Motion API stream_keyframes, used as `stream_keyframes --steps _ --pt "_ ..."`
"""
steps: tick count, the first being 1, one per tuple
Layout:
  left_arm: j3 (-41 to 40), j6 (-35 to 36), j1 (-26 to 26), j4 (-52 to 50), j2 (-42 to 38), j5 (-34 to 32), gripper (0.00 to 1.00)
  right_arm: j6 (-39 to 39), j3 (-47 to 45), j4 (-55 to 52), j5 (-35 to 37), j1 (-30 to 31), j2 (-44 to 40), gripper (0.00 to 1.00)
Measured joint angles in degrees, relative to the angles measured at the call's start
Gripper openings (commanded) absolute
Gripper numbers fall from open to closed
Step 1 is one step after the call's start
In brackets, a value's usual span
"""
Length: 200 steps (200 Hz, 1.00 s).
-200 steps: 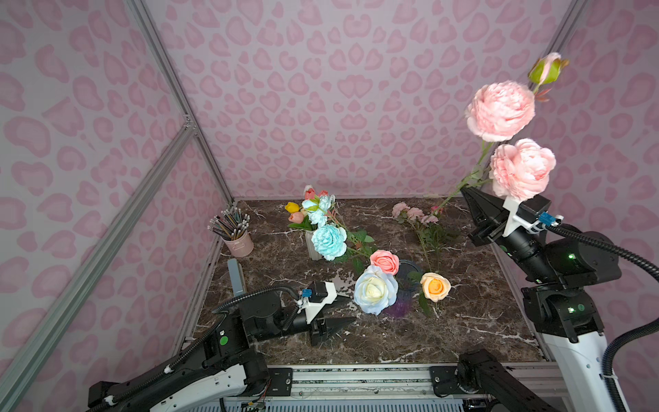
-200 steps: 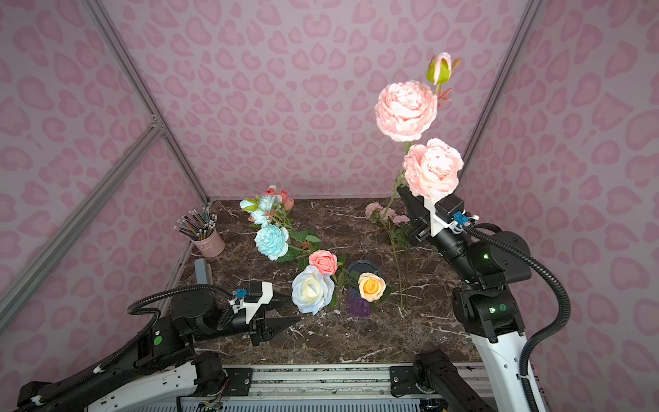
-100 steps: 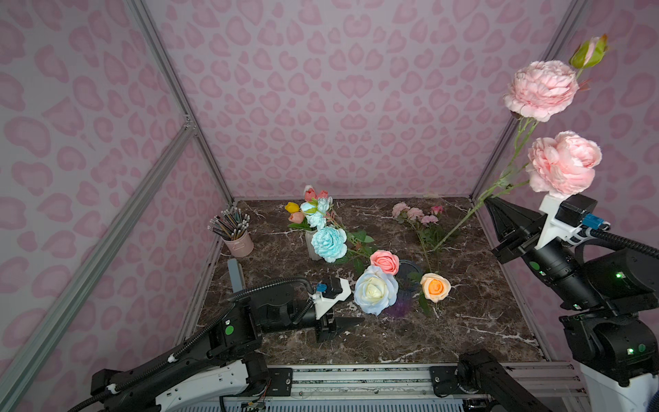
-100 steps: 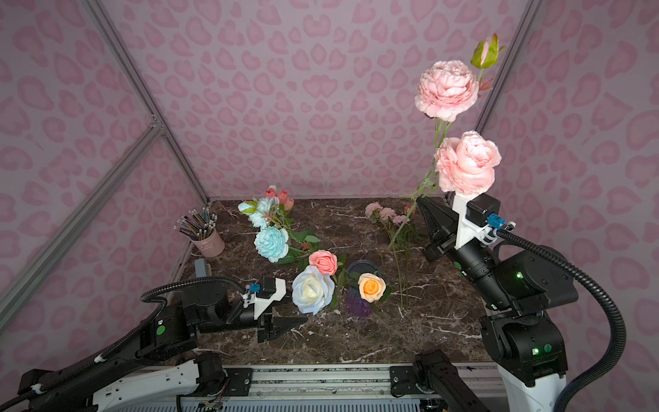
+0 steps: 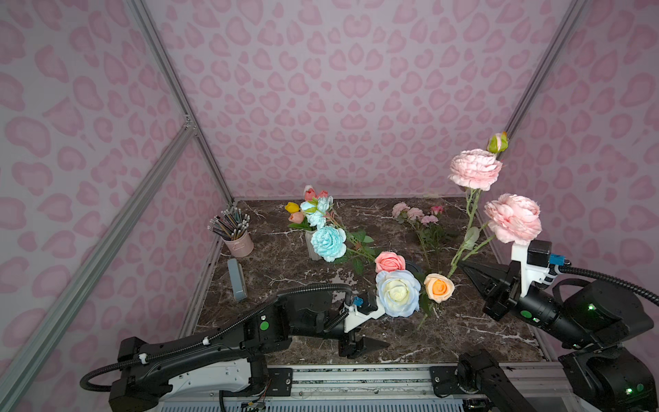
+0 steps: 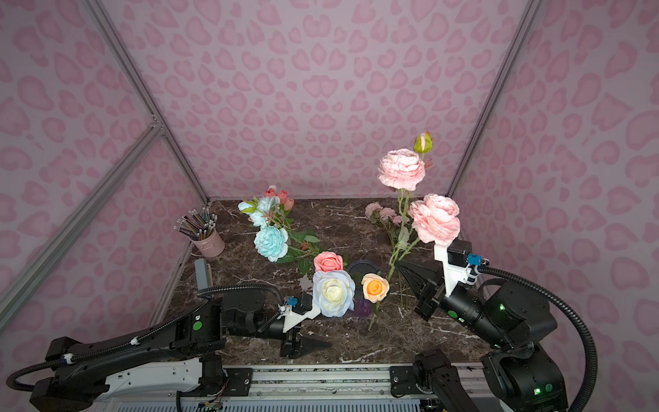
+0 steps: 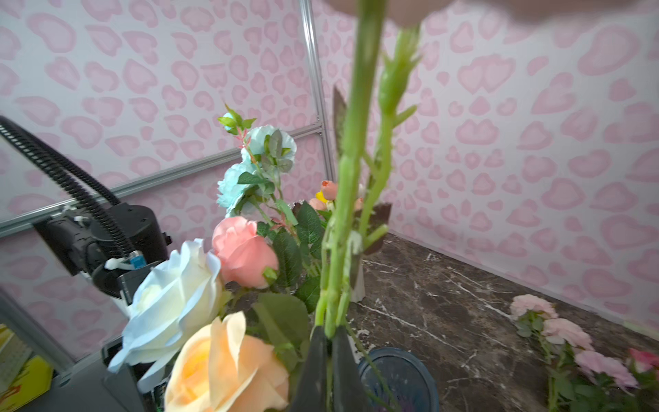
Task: Pick out pink flowers from the vase
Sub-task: Place the flower at the center of the board.
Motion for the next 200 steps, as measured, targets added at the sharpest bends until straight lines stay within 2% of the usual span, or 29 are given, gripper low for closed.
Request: stream_keyframes --steps 13,51,110,139,179,200 --pt "0.2 -0.7 -0.7 2.0 1.8 0.1 0.73 3.3 -5.3 4.8 -3.2 0.0 -4.2 0.0" --pt "1.2 -2.7 -2.8 6.4 4.9 0.6 0.73 13.6 -18.5 23.5 -10.7 -3.3 -15.8 0.0" --pt "1.0 -4.1 -3.3 11.1 6.3 0.0 0.69 19.0 -22.3 33.8 -13.7 -3.9 -20.1 0.02" --pt "1.1 -4.2 -3.3 12.0 7.7 0.0 0.63 20.8 -22.3 35.8 -14.6 -4.1 -20.3 0.02" --pt "2.4 -4.5 -3.5 12.7 9.2 1.6 0.41 21.5 -22.3 36.7 -14.7 -4.3 -20.4 0.02" --pt "3.0 -4.4 -3.6 12.8 9.8 2.3 0.39 21.9 -22.3 37.1 -14.7 -4.6 -20.4 0.02"
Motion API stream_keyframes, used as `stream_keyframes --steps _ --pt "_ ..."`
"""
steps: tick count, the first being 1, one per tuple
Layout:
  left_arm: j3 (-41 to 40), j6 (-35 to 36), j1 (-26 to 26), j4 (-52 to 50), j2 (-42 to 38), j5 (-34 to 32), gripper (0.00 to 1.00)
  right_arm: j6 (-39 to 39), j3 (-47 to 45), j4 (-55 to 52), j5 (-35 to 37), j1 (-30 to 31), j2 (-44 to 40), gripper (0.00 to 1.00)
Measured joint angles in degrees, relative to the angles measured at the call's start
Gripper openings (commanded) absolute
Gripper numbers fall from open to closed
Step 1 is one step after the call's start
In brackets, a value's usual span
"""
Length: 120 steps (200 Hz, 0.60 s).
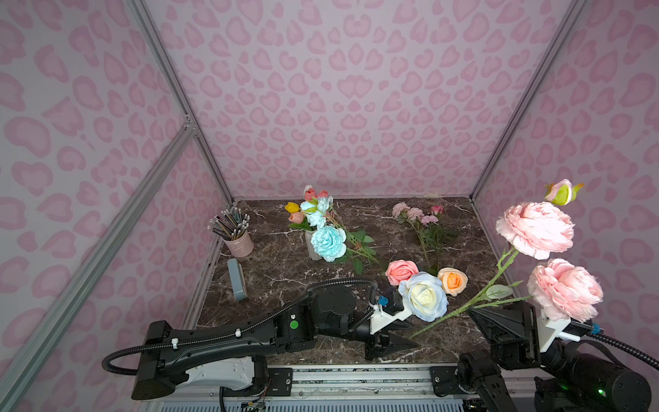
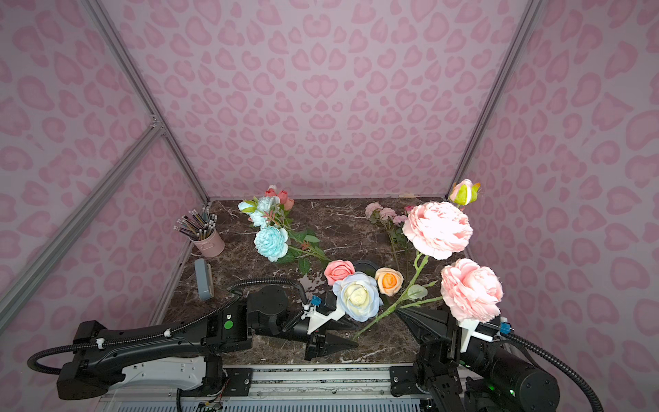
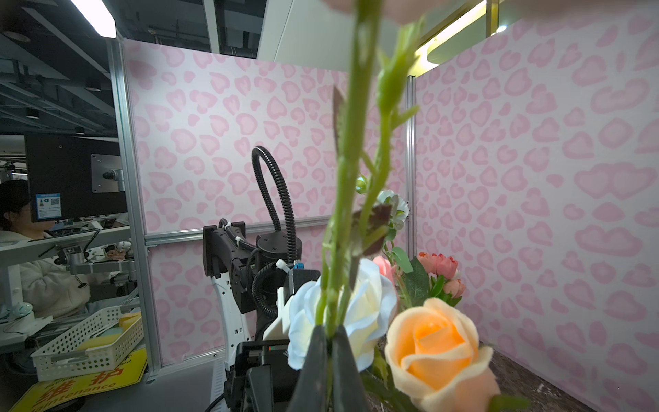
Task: Pick out pink flowers from the vase
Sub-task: Place the flower at the center of the board.
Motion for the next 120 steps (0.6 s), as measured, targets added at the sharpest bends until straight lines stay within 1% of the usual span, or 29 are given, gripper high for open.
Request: stream_keyframes --steps 23,48,51,82,99,108,115,120 --pt "0.2 0.1 -0.2 0.0 0.6 0.7 0.42 0.6 0.0 0.7 0.0 -0.3 0.1 0.02" --pt "0.2 0.3 -0.2 0.0 0.7 0.8 0.36 1.5 0.0 2.0 0.0 -0.5 0.4 0.02" --pt "0.3 0.5 -0.2 0.0 0.7 0.8 0.31 1.6 0.0 2.2 0.0 -0.6 0.4 0.02" --pt "0.4 1.0 -0.2 0.0 0.6 0.9 0.12 2.9 -0.1 3.4 0.0 -0.8 0.7 0.03" --pt "0.4 1.4 -0.2 0.0 0.3 0.9 0.03 3.4 -0.2 3.5 0.2 -1.0 0.9 0.11" --pt "0.3 1.5 -0.2 0.0 0.0 0.9 0.03 3.5 -0.3 3.8 0.4 -1.2 1.1 0.14" --pt "0.2 1.7 -0.2 0.2 -0.3 0.9 0.03 3.5 -0.5 4.0 0.4 -1.4 1.2 0.21" --pt "0.0 1.9 -0.2 0.3 -0.5 0.8 0.03 3.5 -0.8 4.2 0.4 -1.5 1.3 0.27"
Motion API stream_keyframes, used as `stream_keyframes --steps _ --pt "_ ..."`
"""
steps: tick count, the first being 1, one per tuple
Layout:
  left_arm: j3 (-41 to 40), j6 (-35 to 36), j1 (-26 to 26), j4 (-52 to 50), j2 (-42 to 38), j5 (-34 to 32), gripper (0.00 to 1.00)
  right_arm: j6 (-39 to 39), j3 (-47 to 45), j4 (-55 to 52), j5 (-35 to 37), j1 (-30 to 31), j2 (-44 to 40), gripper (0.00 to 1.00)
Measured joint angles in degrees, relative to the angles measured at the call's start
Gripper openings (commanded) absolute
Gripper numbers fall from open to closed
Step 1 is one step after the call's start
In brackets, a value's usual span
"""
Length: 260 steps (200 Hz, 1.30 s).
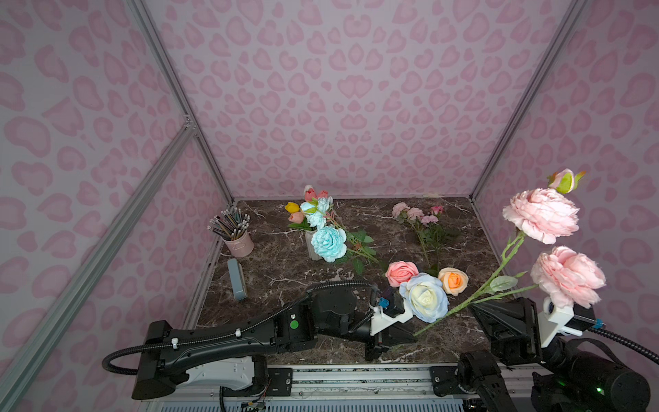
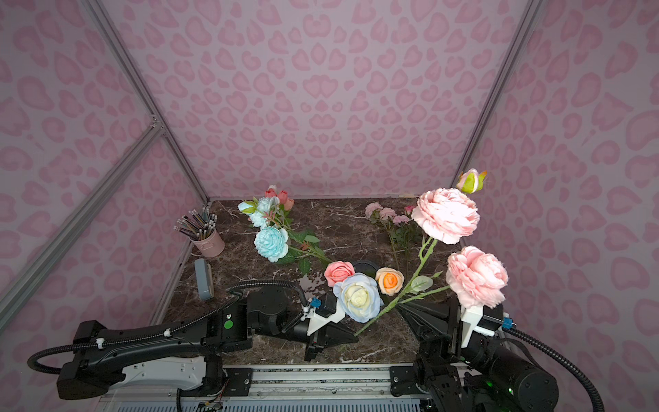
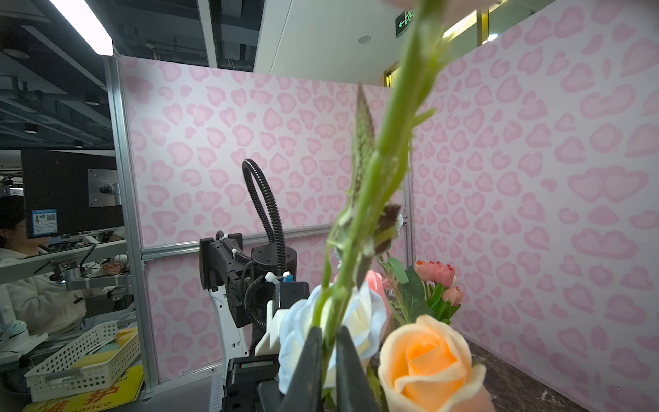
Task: Pick out pink flowers from the vase
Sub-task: Place the flower at the center of the board.
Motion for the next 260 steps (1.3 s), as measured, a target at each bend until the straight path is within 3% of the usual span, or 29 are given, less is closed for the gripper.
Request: stream_keyframes --steps 22,61,103,160,260 --pt "-1.1 0.3 0.0 1.1 -1.0 -0.5 0.03 0.0 -1.0 0.5 0.5 -0.6 0.4 0.38" --pt "-2.4 0.5 0.0 2.6 -2.5 -1.9 0.03 1.2 -2.1 1.2 1.3 -1.3 1.1 0.44" --pt "-2.6 0.5 0.0 5.1 -2.3 -3.7 0.03 3.7 -2.5 3.7 0.9 -1.4 1.3 0.44" --pt "2.9 0.9 0.0 7.3 4.0 -3.3 0.03 5.0 -2.6 4.4 -0.2 -1.0 1.2 0.45" --pt "6.9 2.4 0.0 7.7 7.3 -2.0 0.03 5.1 -4.3 3.1 -0.9 0.6 0.8 0.38"
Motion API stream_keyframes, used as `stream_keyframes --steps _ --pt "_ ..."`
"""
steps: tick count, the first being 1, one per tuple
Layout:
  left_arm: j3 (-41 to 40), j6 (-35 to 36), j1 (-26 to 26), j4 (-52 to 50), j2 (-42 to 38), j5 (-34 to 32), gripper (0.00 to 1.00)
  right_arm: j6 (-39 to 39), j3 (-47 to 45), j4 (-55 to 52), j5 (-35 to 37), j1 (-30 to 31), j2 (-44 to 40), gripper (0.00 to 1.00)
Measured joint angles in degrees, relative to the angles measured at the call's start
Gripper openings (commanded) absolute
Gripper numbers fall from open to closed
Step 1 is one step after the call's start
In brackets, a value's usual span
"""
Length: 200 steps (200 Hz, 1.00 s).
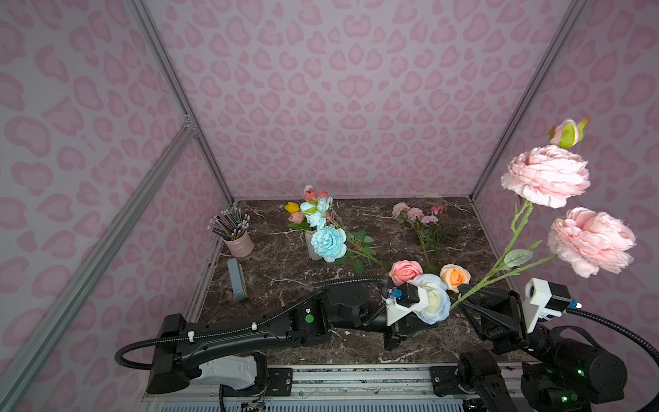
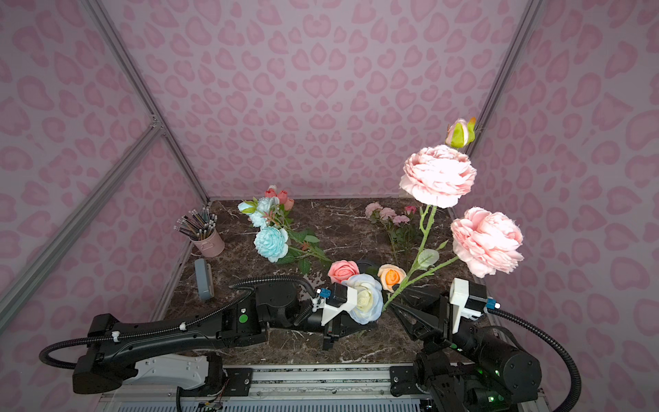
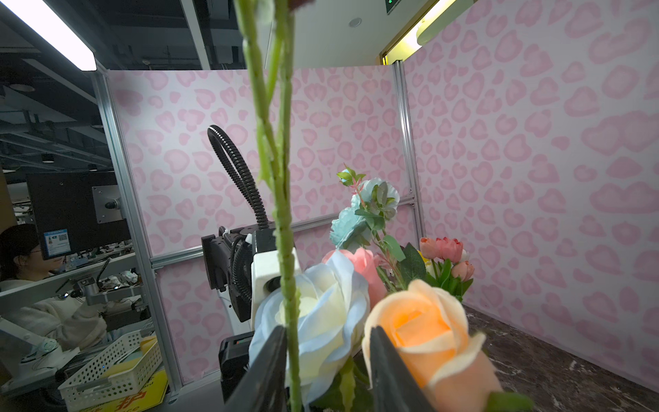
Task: Pick out pink flowers from the vase
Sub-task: Place the flower at the center of the board.
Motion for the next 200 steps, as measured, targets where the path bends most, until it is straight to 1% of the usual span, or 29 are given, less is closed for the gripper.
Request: stream_keyframes --steps 33,49,83,111,116,131,142,157,160,164,171,188,200 --pt "0.3 0.0 0.0 -0.2 0.4 0.0 0.02 0.0 0.1 -0.1 -0.1 0.6 0.0 0.37" --pt "1.1 0.2 0.0 -0.2 0.9 0.0 0.03 0.0 0.2 -0.1 -0.1 0.8 0.0 0.34" --pt "2.3 0.3 0.0 -0.3 1.9 0.0 0.03 -0.1 0.1 -0.3 -0.1 1.0 0.0 0.2" --pt "3.0 0.5 0.0 -0.8 2.3 0.1 0.03 -0.1 0.1 -0.1 -0.3 1.1 0.0 0.01" --pt "3.0 0.5 0.0 -0.9 2.4 0.0 0.03 0.0 0.1 0.0 -0.4 1.2 0.0 0.0" --pt "3.0 0.6 0.0 -0.9 2.4 0.0 0.09 0.0 0.1 0.0 -0.5 1.3 0.1 0.0" --pt "3.0 0.7 0.0 -0.9 2.3 -0.1 0.16 0.0 0.3 0.0 -0.4 1.3 0.2 0.0" --pt "2.8 1.1 0.0 -0.9 1.7 0.0 0.32 0.0 0.7 0.0 -0.1 1.1 0.7 0.0" --pt "2.7 1.1 0.0 -0.9 1.5 0.0 0.34 0.1 0.9 0.0 0.0 1.0 0.9 0.0" --pt "2.6 1.1 0.0 -0.9 1.2 0.0 0.4 0.1 1.1 0.0 0.2 0.9 1.1 0.0" --pt "2.3 1.1 0.0 -0.9 0.7 0.0 0.46 0.3 1.4 -0.1 0.3 0.6 1.4 0.0" --pt "1.2 1.0 0.0 -1.3 -0.7 0.0 0.53 0.2 2.9 0.0 0.7 -0.1 2.3 0.0" --pt "0.1 1.1 0.0 -1.7 -2.2 -0.1 0.55 -0.1 3.6 0.0 0.9 -0.6 2.8 0.0"
